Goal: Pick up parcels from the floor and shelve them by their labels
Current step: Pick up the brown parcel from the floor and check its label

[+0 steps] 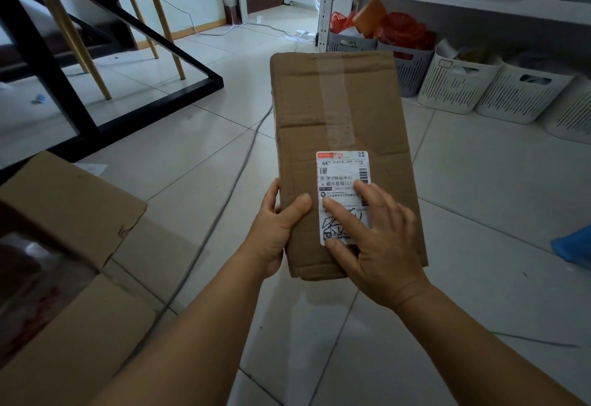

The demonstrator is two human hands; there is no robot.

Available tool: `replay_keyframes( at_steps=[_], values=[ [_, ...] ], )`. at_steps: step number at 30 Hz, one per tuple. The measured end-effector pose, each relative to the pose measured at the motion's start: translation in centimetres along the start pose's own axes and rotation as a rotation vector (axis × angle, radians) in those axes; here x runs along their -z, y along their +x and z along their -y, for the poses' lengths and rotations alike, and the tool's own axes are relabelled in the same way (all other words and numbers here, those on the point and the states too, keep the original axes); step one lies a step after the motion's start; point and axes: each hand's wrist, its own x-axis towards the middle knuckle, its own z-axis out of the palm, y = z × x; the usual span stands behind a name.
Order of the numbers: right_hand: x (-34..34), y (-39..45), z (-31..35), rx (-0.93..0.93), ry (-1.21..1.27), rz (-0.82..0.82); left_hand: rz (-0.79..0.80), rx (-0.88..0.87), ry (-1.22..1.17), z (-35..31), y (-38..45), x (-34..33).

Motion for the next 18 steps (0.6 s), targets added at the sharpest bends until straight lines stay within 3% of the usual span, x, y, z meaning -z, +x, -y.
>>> replay_keyframes(
  at_steps=[18],
  values=[
    [0.51, -0.27, -1.0, -0.007, 0.031, -0.024, -0.019, 0.026, -0.028, 0.15, 0.19, 0.32]
  ],
)
